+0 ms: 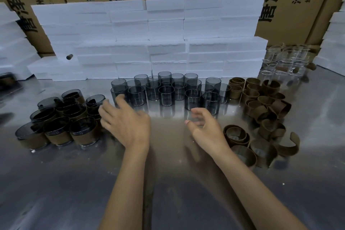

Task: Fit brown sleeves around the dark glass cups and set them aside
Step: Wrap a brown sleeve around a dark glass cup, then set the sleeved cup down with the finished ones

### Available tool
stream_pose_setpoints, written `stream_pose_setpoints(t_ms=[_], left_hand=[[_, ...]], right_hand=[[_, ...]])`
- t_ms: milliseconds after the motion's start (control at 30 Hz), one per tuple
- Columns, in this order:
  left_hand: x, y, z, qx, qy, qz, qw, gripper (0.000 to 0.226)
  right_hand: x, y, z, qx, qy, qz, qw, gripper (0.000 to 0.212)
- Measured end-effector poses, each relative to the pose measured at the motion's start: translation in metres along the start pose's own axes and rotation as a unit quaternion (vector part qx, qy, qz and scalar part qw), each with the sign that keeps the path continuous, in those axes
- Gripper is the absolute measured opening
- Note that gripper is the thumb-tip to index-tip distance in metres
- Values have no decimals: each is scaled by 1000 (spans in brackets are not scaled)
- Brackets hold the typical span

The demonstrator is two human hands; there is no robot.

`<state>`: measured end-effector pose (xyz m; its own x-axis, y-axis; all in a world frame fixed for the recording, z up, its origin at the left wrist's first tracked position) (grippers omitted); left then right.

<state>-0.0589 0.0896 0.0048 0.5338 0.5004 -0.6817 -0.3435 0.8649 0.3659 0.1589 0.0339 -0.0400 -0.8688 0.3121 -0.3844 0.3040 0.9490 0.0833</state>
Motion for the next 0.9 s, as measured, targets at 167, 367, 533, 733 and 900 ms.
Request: stream_pose_setpoints(t_ms=[167,367,533,733,900], left_hand=[[14,-8,12,31,-66,-88,993,19],[23,-5,-7,-60,-5,-145,988,35],[18,4,-19,-91,-51,-123,987,40],[20,17,-36,-91,-91,-97,987,42],[53,22,-19,-32,-148,-157,976,71]], right_hand=[[0,2,3,-7,8,3,1000,31],[-1,6,10,-1,21,10,1000,26],[-2,7,14,-1,19,12,1000,21],[2,10,18,2,10,31,999,15],[12,7,14,-19,-47,27,998,14]])
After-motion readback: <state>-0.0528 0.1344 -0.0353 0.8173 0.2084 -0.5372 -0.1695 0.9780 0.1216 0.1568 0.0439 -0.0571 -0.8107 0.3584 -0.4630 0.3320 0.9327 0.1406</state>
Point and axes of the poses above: each hand's wrist, its own y-axis towards the middle knuckle, its own x-axis out of the palm, z = x × y, the point moved 7 cm from there along y, towards the middle knuckle, and after that the axes turned 6 degrees about -z, right-handed, at the moved point
